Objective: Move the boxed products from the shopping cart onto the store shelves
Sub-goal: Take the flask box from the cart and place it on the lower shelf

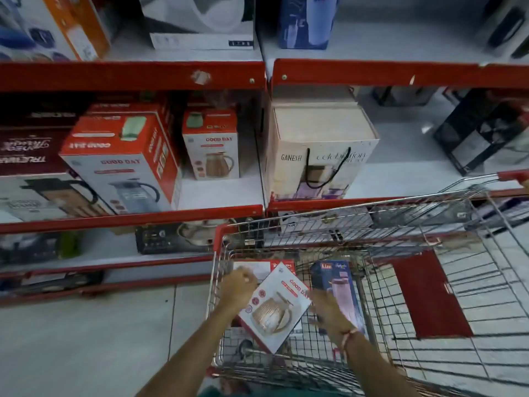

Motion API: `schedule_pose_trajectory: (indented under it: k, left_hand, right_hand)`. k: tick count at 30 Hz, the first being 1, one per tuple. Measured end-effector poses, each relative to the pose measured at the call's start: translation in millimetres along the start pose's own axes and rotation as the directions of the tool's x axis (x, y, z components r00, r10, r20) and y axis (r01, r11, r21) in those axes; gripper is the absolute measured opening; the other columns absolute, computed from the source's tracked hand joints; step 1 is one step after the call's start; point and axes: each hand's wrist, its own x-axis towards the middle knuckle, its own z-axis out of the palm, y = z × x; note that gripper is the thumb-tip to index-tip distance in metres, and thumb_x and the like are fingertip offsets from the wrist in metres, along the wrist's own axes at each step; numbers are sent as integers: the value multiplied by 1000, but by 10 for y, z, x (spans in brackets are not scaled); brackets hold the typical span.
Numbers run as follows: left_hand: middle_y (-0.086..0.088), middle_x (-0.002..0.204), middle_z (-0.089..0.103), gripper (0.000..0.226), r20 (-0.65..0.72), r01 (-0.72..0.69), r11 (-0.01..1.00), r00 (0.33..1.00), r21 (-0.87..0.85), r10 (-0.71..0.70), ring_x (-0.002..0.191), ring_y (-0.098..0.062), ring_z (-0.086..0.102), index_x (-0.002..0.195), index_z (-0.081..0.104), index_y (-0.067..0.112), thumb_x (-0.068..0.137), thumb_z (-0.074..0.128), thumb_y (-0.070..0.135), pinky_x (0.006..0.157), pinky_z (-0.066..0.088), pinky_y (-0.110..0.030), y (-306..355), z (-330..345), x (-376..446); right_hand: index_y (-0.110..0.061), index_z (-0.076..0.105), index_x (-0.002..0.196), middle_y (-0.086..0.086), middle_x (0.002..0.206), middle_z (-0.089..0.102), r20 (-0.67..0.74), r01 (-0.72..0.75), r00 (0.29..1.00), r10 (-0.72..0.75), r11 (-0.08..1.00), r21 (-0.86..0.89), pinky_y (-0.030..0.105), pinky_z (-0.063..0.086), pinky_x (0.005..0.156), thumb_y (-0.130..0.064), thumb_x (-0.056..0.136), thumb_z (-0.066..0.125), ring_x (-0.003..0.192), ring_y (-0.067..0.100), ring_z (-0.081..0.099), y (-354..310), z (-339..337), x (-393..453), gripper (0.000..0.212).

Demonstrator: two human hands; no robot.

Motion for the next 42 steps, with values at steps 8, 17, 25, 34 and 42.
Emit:
schedule_pose_trajectory:
  k: [8,17,25,34,42]
  left_hand:
    - [-4,115,67,54,161,192,948,958,255,-237,97,-21,65,130,45,18,86,52,48,90,53,-38,-317,579,96]
    - [-3,100,71,41,101,191,981,976,7,-191,62,-5,59,119,58,13,84,62,34,46,43,-11,-218,268,87]
    - [11,87,74,32,-152,-108,922,987,-373,54,72,2,68,107,68,27,77,73,20,57,50,-8,428,-637,-301]
    - [12,94,75,50,-223,-201,842,970,-500,98,86,-10,72,78,59,68,66,80,24,79,58,-44,575,-1091,-480]
    - [12,71,72,33,-283,-261,888,946,-380,157,67,5,69,76,63,29,64,81,4,53,52,-7,551,-1414,-359]
  right_hand:
    - [-18,58,106,7,115,53,155,-93,984,84,994,55,46,38,105,-22,93,54,95,20,54,210,164,115,14]
    - [-27,51,129,0,125,60,227,188,960,-163,977,-97,40,46,87,-10,90,59,113,22,55,-187,102,31,44]
    - [-62,38,120,-21,111,66,269,541,831,-486,819,-191,43,55,82,-6,87,62,84,4,65,-860,-72,-579,69]
    - [-53,37,135,-21,135,54,242,732,680,-692,618,-288,27,55,81,-12,78,75,106,13,63,-1173,24,-982,80]
    - [-50,43,132,-24,117,64,176,791,591,-787,523,-317,19,57,81,-15,74,79,97,-6,63,-1276,474,-986,76]
